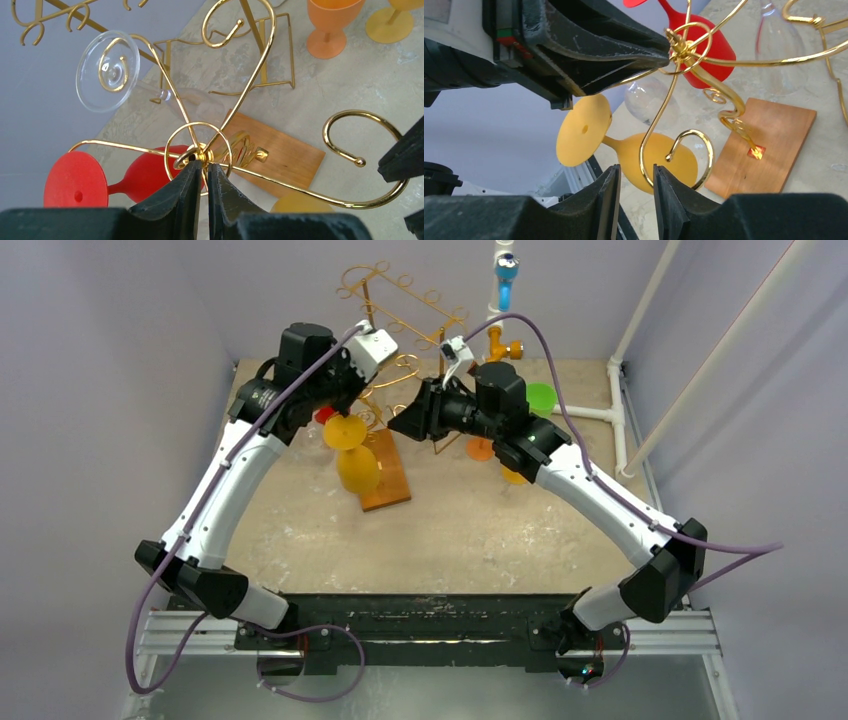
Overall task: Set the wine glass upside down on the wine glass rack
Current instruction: Adjust the wine rack at the center of the board, then pick up the wine glass at the center of the board, then turn the wine glass upside down at the wine rack.
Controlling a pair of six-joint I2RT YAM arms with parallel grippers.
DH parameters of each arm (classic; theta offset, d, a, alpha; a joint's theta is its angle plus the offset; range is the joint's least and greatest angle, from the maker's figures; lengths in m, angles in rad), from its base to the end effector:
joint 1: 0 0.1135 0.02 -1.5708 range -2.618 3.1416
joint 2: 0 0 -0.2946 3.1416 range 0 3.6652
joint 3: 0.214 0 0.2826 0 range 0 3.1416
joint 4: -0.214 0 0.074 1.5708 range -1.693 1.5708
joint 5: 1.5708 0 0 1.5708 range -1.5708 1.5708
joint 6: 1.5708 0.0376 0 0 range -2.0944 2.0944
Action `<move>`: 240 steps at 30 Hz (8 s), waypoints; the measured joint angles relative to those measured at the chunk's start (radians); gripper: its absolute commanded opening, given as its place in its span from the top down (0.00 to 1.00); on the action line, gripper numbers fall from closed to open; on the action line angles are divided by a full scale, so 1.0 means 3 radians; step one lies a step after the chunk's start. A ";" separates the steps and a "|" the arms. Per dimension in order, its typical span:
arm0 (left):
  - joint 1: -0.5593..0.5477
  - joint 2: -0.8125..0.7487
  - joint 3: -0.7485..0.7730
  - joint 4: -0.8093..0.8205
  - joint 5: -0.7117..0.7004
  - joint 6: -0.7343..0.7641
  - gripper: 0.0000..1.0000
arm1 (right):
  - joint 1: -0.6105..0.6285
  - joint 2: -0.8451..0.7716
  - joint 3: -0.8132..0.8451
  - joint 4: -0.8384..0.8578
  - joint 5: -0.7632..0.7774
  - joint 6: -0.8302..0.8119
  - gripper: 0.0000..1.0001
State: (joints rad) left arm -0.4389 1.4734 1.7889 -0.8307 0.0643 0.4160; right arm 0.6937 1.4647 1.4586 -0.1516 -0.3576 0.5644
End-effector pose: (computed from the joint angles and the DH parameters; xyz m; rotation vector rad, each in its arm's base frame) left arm 0.2998 -0.1434 0.4945 0.9001 1.8816 -0.0810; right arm 0.2785 0.2487 0.4476 -0.4068 1.8391 1.2069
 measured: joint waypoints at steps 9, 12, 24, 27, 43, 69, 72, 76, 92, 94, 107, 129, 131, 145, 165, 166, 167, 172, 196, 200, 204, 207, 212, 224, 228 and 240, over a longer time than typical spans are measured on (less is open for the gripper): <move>0.0004 -0.0024 -0.0118 0.0024 -0.0102 0.0099 0.98 | 0.0058 0.0022 0.0003 0.0011 0.0029 -0.0018 0.53; 0.0008 -0.0025 -0.0130 0.0025 -0.0113 0.0117 1.00 | 0.0053 0.0022 0.0067 -0.0075 0.0060 -0.0051 0.52; 0.0034 -0.0069 -0.0198 0.0090 -0.0118 0.0137 1.00 | -0.0169 -0.0106 0.0270 -0.0251 0.0148 -0.0187 0.50; 0.0048 -0.0070 -0.0198 0.0097 -0.0117 0.0137 1.00 | -0.0168 -0.0084 0.0257 -0.0244 0.0131 -0.0181 0.51; 0.0088 -0.0070 -0.0219 0.0126 -0.0155 0.0175 1.00 | -0.0165 0.0071 0.0086 -0.0225 0.0084 -0.0175 0.58; 0.0126 -0.0109 -0.0286 0.0144 -0.0305 0.0287 1.00 | 0.0160 0.0113 -0.0278 0.0427 0.0203 0.0338 0.71; 0.0128 -0.0113 -0.0292 0.0145 -0.0309 0.0310 1.00 | 0.0178 0.0113 -0.0291 0.0462 0.0212 0.0365 0.59; 0.0128 -0.0120 -0.0308 0.0168 -0.0309 0.0326 1.00 | 0.0234 0.0113 -0.0299 0.0459 0.0174 0.0355 0.42; 0.0118 -0.0252 -0.0282 0.0149 -0.0282 0.0338 0.38 | -0.0656 -0.0643 -0.0425 -0.0399 0.0203 -0.0027 0.01; 0.0116 -0.0291 -0.0266 0.0113 -0.0256 0.0337 0.34 | -0.0791 -0.0690 -0.0430 -0.0549 0.0380 -0.0094 0.01; 0.0116 -0.0390 -0.0128 -0.0106 -0.0056 0.0301 0.26 | -0.1179 -0.0659 -0.0891 -0.1063 0.1450 -0.0434 0.17; 0.0116 -0.0654 0.0006 -0.0282 0.0076 0.0248 0.24 | -0.1179 0.0156 -0.0813 -0.1080 0.1806 -0.0734 0.97; 0.0116 -0.0654 0.0006 -0.0287 0.0111 0.0248 0.24 | -0.1179 0.0072 -0.0830 -0.1073 0.1827 -0.0731 1.00; 0.0116 -0.0734 -0.0019 -0.0380 0.0779 0.0023 0.13 | -0.1153 -0.1659 -0.0373 -0.1427 0.0525 -0.0304 1.00; 0.0107 -0.0604 -0.0361 0.0046 0.2054 -0.1052 0.22 | -0.0507 -0.1072 -0.0126 -0.0104 -0.0519 0.0355 1.00; 0.0109 -0.0591 -0.0365 0.0064 0.2037 -0.1072 0.23 | -0.0497 -0.1073 -0.0108 -0.0103 -0.0519 0.0355 1.00; 0.0107 -0.0576 -0.0365 0.0081 0.2024 -0.1081 0.24 | -0.0498 -0.1074 -0.0092 -0.0104 -0.0520 0.0355 1.00; 0.0090 -0.0514 -0.0365 0.0065 0.2003 -0.1081 0.27 | -0.0478 -0.1081 0.0107 -0.0148 -0.0469 0.0256 1.00; 0.0112 -0.0554 -0.0467 0.0137 0.1778 -0.1184 1.00 | -0.0127 -0.1169 -0.0220 0.0526 -0.0174 0.0178 0.90; 0.0109 -0.0553 -0.0407 0.0142 0.1573 -0.1050 1.00 | -0.0111 -0.1225 -0.0345 0.0547 -0.0209 0.0221 0.48; 0.0093 -0.0554 -0.0332 0.0175 0.1394 -0.0702 1.00 | -0.0019 -0.1358 -0.0559 0.0473 -0.0303 0.0272 0.03; 0.0090 -0.0554 -0.0272 0.0168 0.1303 -0.0417 1.00 | -0.0033 -0.1437 -0.0572 0.0264 -0.0261 0.0268 0.01; 0.0088 -0.0577 -0.0170 0.0148 0.1233 0.0083 1.00 | -0.0032 -0.1485 -0.0286 -0.0277 -0.0221 0.0173 0.01; 0.0083 -0.1052 -0.0365 0.0549 0.1195 0.1031 1.00 | -0.0047 -0.1498 0.0413 -0.1317 0.0117 -0.0205 0.01; 0.0080 -0.1200 -0.0408 0.0716 0.1237 0.1205 1.00 | -0.0047 -0.1399 0.0422 -0.1197 0.0025 -0.0179 0.01; 0.0080 -0.1274 -0.0646 0.0977 0.1251 0.1644 1.00 | 0.0411 -0.0646 0.0137 -0.0287 -0.0453 0.0055 0.01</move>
State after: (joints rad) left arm -0.4149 1.0912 1.5951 -0.5377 0.4397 0.9092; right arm 0.8169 1.2709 1.4998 -0.2379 -0.4934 0.5808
